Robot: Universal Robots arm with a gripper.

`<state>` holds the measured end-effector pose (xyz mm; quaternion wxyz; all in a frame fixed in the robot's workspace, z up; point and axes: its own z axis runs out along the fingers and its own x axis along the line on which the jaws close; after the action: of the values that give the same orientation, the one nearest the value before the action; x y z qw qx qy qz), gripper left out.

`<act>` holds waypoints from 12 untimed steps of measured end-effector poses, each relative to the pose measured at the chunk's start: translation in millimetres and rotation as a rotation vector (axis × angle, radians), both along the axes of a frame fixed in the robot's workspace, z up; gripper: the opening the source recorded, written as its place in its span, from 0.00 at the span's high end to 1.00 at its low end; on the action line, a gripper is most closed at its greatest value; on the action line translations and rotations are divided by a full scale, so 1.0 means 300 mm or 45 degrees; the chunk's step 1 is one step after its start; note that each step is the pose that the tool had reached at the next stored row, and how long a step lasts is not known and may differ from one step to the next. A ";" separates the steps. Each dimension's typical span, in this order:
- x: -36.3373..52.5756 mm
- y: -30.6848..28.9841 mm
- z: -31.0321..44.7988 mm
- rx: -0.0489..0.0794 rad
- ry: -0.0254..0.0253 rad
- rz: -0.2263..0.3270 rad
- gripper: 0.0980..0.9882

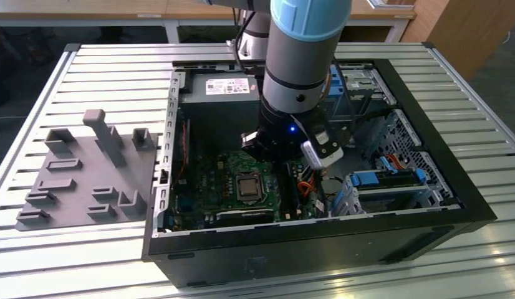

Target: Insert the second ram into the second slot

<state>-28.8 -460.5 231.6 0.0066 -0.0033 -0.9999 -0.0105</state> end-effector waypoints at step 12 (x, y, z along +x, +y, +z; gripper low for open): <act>0.027 0.000 -0.008 0.001 0.0017 0.002 0.96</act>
<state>-20.6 -460.5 229.3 0.0073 -0.0025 -0.9999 -0.0108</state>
